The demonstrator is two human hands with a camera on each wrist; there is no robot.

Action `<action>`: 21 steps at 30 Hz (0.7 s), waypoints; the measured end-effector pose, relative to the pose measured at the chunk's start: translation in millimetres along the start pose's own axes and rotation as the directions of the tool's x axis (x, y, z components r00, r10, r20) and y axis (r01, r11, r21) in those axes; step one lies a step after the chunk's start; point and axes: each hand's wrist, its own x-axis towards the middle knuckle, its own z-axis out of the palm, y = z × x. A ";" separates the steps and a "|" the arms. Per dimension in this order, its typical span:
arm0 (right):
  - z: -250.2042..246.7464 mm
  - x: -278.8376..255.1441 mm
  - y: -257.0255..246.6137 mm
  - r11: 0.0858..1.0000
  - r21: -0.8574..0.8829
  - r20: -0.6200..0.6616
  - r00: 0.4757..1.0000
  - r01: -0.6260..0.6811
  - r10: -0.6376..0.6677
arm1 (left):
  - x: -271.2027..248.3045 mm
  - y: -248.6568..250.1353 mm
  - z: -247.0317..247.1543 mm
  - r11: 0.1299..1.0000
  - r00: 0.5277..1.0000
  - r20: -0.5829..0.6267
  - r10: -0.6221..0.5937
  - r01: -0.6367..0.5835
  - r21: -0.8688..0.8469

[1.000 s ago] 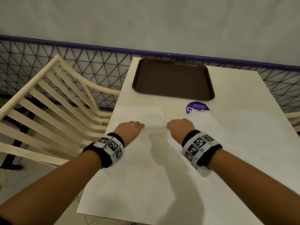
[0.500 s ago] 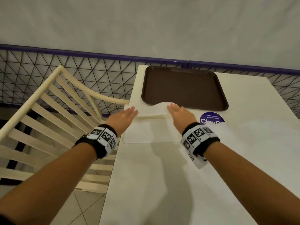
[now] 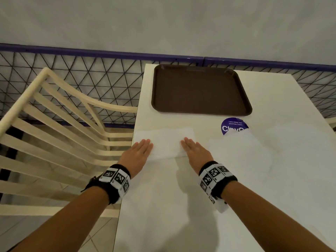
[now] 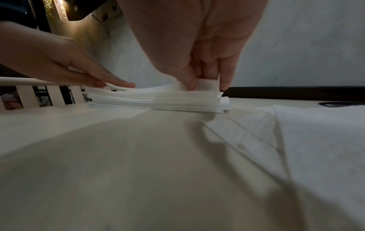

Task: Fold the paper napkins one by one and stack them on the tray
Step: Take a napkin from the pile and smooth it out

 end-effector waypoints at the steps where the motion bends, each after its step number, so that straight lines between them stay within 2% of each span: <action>1: 0.6 0.0 0.0 1.000 0.006 0.023 1.000 0.007 -0.007 | 0.6 -0.3 2.3 1.000 1.000 0.003 0.001 -0.001 -0.014; 5: 3.6 -1.9 5.4 0.998 0.065 0.070 0.997 0.015 -0.019 | 0.9 1.4 5.8 1.000 1.000 0.026 0.012 -0.012 0.005; 7: 2.0 -11.1 15.0 0.991 0.128 0.032 0.999 -0.030 0.026 | -1.0 4.6 -1.2 0.999 0.999 -0.033 -0.007 0.008 0.033; 9: 2.7 -27.2 31.2 0.970 0.209 0.000 0.992 -0.123 0.126 | -1.2 11.3 -13.0 1.000 0.987 -0.158 -0.022 0.020 -0.013; 12: 15.9 -58.6 63.0 0.901 0.319 -0.025 0.948 -0.294 0.319 | 5.5 29.1 -18.0 0.991 0.939 -0.328 0.103 -0.125 -0.048; 14: 29.8 -81.5 81.6 0.857 0.378 -0.052 0.916 -0.351 0.398 | 12.9 49.5 -21.3 0.966 0.893 -0.394 0.218 -0.254 -0.039; 18: 51.8 -120.0 101.0 0.821 0.464 -0.056 0.914 -0.334 0.403 | 21.9 102.5 -28.6 0.870 0.821 -0.359 0.445 -0.491 -0.043; 19: 55.3 -126.3 103.1 0.818 0.475 -0.043 0.920 -0.325 0.391 | 21.4 116.3 -32.1 0.856 0.816 -0.345 0.464 -0.513 -0.064; 21: 60.9 -134.0 105.6 0.829 0.469 -0.024 0.934 -0.304 0.356 | 21.2 141.7 -33.1 0.855 0.852 -0.218 0.475 -0.506 -0.114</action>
